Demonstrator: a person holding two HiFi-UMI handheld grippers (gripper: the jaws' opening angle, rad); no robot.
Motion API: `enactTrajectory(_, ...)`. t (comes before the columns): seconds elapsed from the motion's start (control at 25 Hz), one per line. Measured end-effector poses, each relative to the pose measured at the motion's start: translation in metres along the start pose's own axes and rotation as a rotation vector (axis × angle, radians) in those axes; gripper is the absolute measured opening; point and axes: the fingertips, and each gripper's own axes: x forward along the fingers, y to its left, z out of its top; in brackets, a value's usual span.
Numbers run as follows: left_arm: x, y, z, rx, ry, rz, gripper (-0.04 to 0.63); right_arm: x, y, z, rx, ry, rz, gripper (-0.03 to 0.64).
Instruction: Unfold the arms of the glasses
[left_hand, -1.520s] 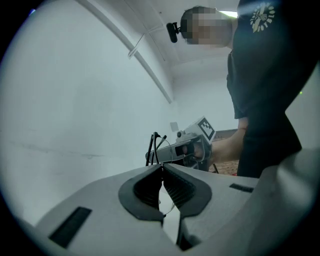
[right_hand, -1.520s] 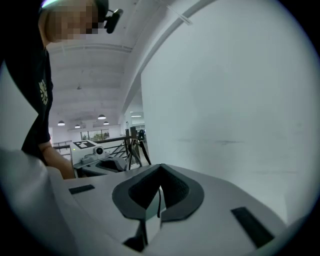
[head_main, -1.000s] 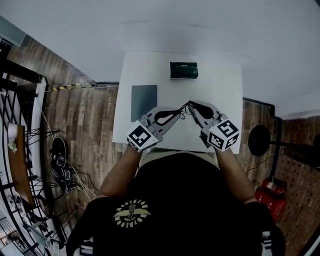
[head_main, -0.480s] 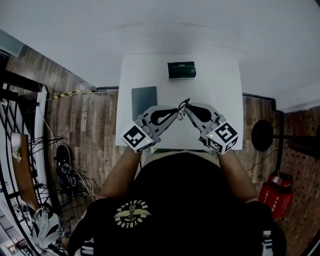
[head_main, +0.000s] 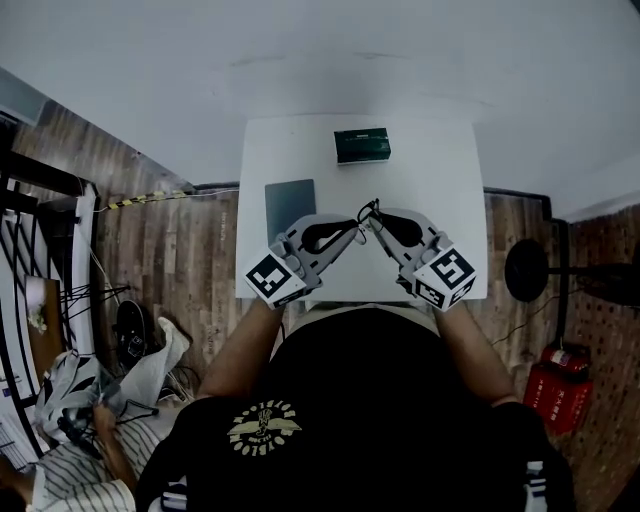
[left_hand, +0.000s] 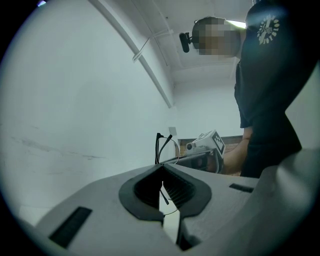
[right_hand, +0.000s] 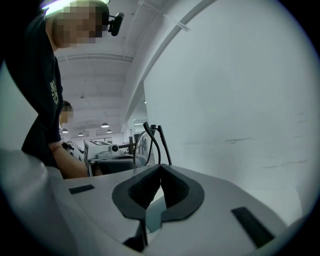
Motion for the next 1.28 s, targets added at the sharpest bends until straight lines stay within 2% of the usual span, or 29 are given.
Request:
enactTrajectory(0.32, -0.002, 0.003, 0.007, -0.015, -0.018, -0.011, 0.012, 0.003, 0.000, 0.007, 0.057, -0.055, 0.005, 0.002)
enactTrajectory(0.76, -0.005, -0.001, 0.017, -0.041, -0.052, -0.028, 0.012, -0.001, 0.006, 0.019, 0.120, -0.137, 0.065, 0.002)
enactTrajectory(1.28, -0.007, -0.014, 0.032, -0.099, -0.135, -0.129, 0.012, -0.013, 0.017, 0.033, 0.138, -0.233, 0.163, 0.003)
